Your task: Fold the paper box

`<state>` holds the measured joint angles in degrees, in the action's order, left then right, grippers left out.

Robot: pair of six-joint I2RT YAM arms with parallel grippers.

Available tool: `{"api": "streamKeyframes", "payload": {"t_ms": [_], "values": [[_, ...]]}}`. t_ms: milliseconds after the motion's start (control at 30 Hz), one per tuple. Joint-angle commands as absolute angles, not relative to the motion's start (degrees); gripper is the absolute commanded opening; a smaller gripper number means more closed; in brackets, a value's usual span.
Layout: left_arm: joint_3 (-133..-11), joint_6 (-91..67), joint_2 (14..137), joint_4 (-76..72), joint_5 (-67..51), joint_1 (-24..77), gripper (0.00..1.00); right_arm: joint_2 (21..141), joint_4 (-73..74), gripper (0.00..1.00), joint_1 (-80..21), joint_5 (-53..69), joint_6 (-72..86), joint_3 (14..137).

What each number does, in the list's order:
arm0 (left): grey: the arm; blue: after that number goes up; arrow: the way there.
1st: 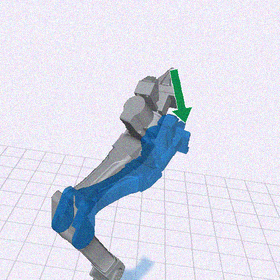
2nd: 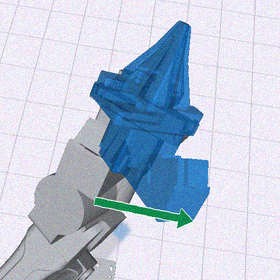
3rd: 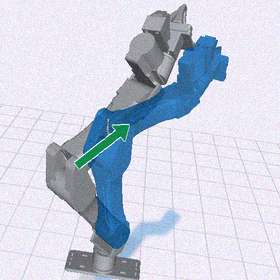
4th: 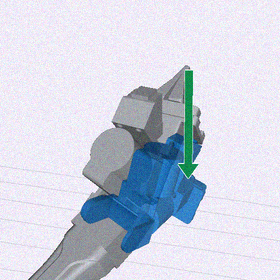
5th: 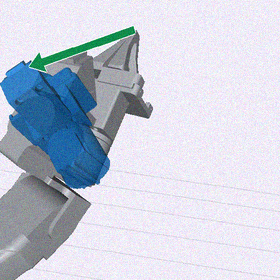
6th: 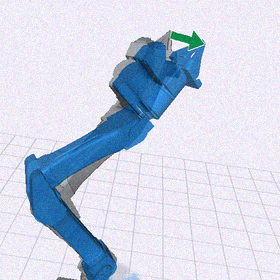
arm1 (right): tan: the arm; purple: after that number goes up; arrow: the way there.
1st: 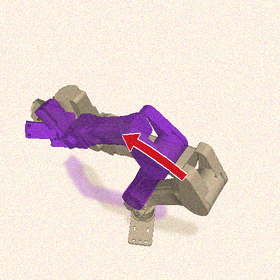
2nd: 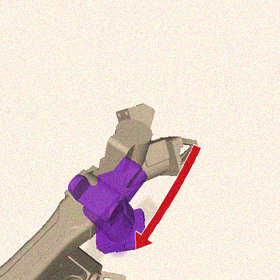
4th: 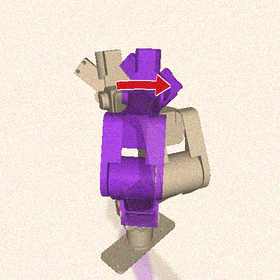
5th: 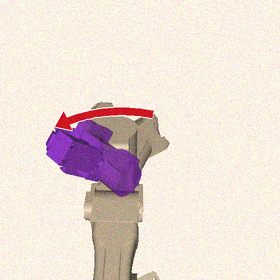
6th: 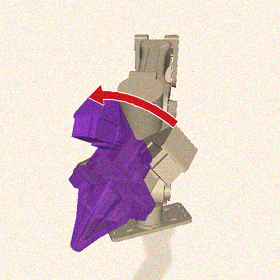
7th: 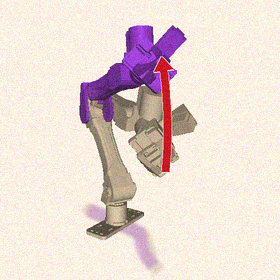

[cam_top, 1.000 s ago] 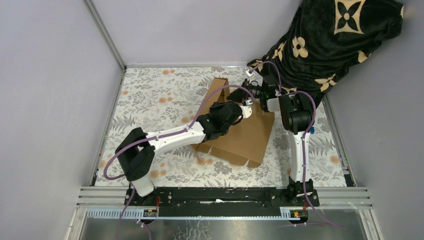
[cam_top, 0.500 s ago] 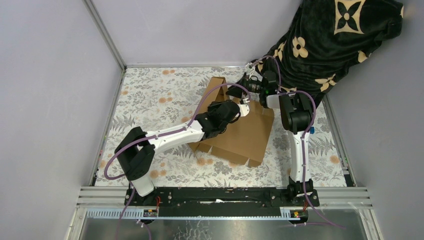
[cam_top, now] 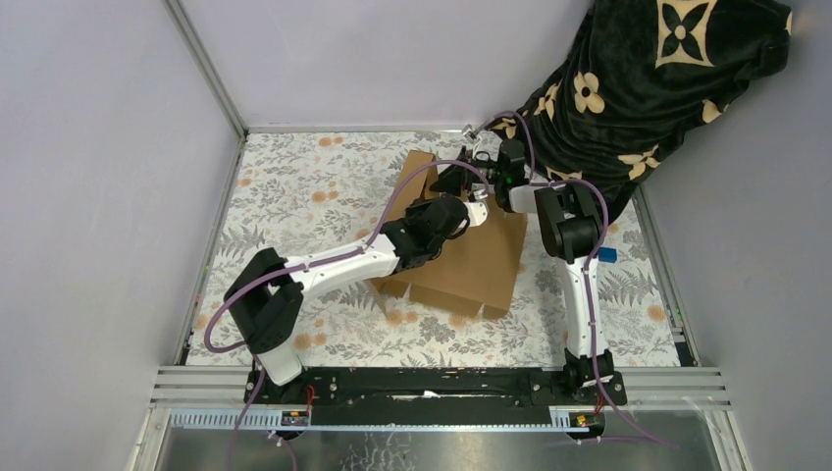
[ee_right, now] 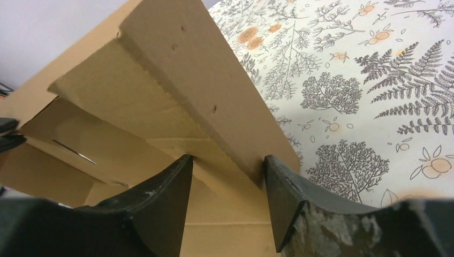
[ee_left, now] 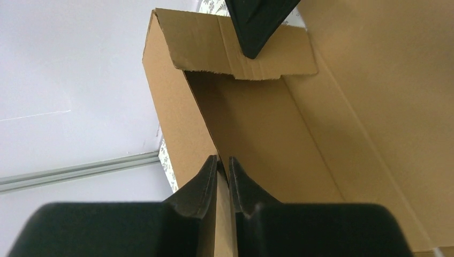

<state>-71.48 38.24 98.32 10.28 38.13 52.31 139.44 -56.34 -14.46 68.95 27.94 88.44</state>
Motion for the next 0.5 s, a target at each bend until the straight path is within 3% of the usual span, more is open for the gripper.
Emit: {"api": "streamKeyframes", "payload": {"t_ms": [0,100,467], "values": [[-70.8,36.4,97.4,10.9,33.7,52.2,0.17,136.2,-46.6,0.55,-17.1,66.9,17.8,89.8],[-70.8,36.2,97.1,11.1,33.5,52.2,0.17,135.9,-43.3,0.52,-17.8,64.8,15.0,90.2],[-69.6,35.3,96.0,10.8,34.2,51.3,0.17,134.5,-45.6,0.23,-18.9,58.2,16.1,87.5]]}}
